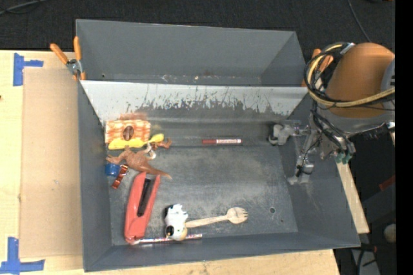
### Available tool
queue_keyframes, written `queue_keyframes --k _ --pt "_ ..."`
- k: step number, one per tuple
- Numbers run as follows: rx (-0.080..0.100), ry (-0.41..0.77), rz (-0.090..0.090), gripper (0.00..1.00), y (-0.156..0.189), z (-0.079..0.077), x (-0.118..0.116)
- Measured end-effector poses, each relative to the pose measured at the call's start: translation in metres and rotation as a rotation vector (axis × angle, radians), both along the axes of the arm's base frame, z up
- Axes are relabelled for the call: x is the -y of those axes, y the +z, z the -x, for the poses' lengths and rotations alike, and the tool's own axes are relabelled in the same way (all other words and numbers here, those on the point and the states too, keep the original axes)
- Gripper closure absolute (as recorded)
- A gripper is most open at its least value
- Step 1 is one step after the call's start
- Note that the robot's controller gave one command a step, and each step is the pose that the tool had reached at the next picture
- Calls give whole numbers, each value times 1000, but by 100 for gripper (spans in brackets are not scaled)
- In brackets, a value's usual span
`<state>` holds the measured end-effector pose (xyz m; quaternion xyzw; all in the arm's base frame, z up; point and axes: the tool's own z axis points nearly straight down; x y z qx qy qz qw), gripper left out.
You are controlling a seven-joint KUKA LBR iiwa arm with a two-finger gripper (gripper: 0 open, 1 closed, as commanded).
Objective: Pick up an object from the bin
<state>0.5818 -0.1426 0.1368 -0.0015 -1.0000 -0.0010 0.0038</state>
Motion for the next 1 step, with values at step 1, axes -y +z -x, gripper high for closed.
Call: queue_keyframes --k 1 --pt "7 5 1 0 4 -2 -1"
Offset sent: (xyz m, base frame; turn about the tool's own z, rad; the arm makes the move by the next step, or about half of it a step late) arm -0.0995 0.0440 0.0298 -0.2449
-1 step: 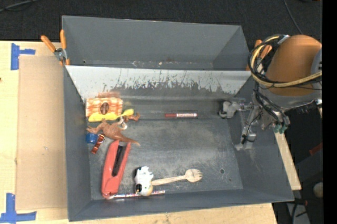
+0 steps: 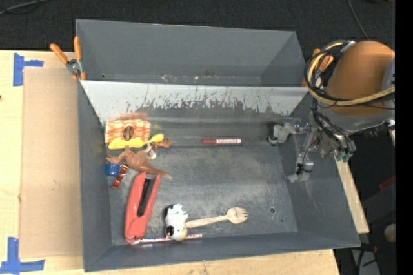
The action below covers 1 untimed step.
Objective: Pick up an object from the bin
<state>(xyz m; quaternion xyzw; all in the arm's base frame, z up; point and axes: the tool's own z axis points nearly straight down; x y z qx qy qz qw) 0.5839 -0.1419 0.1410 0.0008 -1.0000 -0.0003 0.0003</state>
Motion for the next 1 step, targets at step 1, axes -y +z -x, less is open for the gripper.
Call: queue_keyframes --k 1 --pt "-2 127 -1 0 13 55 -24"
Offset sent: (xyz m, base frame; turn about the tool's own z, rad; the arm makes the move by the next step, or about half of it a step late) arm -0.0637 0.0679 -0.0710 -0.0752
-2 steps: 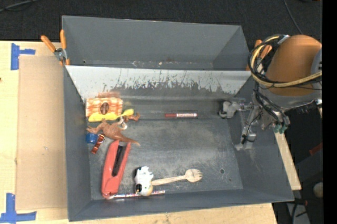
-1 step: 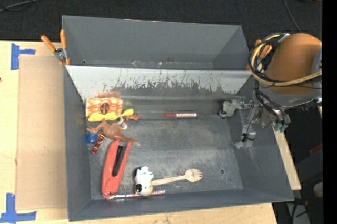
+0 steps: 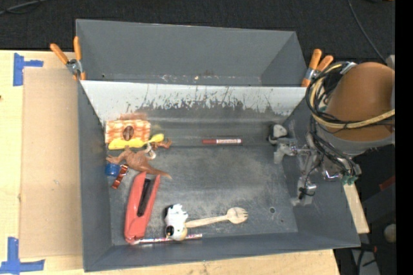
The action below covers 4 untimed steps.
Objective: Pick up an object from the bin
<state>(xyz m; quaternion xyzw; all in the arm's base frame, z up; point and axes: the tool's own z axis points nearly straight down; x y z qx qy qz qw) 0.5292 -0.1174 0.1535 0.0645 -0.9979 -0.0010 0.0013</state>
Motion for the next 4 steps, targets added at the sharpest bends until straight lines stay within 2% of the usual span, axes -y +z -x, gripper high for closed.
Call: queue_keyframes --k 1,2,3,4 --pt "8 -40 2 0 -67 6 -34" --pt "1 41 2 0 -74 18 -55" --pt "-3 237 -2 0 -10 43 -109" --pt "-4 199 1 100 -59 42 -156"
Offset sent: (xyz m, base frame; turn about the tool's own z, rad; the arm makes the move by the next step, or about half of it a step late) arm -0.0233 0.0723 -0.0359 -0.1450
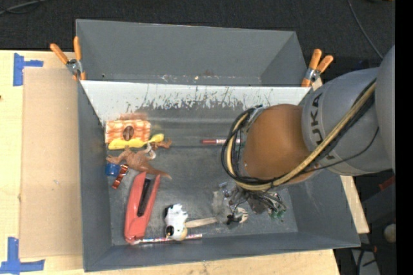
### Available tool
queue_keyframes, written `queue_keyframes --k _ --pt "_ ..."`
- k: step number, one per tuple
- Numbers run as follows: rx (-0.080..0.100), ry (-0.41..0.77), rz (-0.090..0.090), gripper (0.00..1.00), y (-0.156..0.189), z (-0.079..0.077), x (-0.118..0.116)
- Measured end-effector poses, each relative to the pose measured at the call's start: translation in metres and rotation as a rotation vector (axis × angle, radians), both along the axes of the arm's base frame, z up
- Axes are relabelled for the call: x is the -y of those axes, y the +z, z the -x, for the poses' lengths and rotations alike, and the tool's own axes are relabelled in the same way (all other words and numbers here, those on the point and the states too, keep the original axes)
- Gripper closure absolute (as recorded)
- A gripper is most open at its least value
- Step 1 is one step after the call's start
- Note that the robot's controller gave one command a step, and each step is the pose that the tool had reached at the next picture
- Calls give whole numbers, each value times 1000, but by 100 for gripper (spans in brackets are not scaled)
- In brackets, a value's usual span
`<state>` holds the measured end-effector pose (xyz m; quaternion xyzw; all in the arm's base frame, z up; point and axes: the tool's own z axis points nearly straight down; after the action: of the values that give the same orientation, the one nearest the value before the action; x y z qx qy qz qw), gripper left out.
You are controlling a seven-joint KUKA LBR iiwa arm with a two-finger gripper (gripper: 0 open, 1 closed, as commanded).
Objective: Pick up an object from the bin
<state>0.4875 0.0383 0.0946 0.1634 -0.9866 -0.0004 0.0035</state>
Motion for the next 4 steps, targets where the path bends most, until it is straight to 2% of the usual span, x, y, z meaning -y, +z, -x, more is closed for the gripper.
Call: queue_keyframes --k 1,2,3,4 --pt "1 2 0 0 0 0 0" --pt "1 3 0 0 0 0 0" --pt "-2 63 -1 0 32 12 59" --pt "-2 -56 -3 0 70 6 57"
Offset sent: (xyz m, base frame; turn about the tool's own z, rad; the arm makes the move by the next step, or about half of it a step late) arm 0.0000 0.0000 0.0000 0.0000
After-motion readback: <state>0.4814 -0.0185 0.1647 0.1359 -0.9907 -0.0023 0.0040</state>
